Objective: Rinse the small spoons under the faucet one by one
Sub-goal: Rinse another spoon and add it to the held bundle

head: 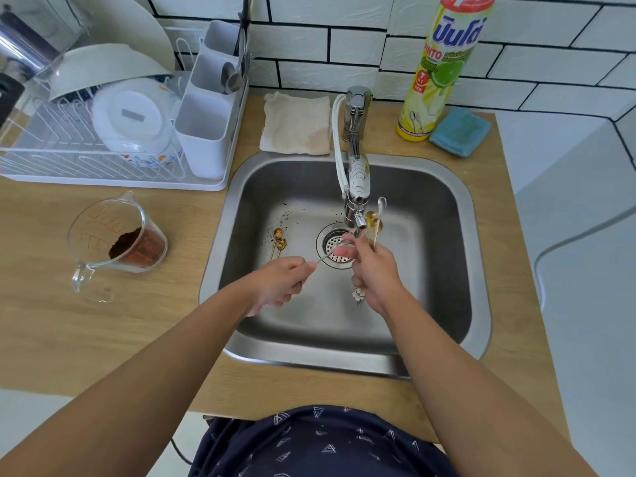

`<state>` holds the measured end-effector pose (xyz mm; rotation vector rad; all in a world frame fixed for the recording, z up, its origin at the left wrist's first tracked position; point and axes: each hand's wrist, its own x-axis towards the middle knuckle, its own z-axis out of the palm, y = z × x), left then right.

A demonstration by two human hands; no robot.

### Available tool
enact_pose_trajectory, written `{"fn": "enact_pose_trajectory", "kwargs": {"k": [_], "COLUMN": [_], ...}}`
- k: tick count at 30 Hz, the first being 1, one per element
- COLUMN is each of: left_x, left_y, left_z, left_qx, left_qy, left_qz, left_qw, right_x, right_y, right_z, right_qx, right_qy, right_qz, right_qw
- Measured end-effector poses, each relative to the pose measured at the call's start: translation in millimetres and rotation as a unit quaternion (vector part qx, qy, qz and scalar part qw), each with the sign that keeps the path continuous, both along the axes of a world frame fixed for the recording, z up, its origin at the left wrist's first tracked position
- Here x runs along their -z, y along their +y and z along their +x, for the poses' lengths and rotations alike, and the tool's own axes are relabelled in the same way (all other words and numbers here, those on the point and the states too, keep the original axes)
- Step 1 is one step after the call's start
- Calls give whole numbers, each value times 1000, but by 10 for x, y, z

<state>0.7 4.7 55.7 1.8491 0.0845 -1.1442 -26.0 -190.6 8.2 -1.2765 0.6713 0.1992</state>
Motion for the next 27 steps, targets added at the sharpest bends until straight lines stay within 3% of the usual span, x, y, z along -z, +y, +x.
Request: {"fn": "enact_pose_trajectory", "kwargs": {"k": [5, 12, 17, 23, 27], "left_x": [81, 109, 61, 48, 42], "left_y": [-210, -184, -192, -121, -189], "left_z": [-85, -175, -112, -91, -60], "left_qx": [-7, -16, -40, -26, -44], "left_qy": [-101, -66, -41, -9, -32], "left_qz": [8, -75, -72, -43, -42], "left_qw": [995, 995, 996, 999, 998], "right_x": [15, -28, -3, -76, 4], "right_y": [109, -90, 16, -64, 16], "right_z": [-84, 107, 4, 119, 6], "right_qx": [-87, 25, -109, 12, -63], "right_qy": [-35, -67, -95, -40, -81], "right_qz": [-86, -139, -173, -121, -140], "right_qw": [992, 988, 974, 992, 985]}}
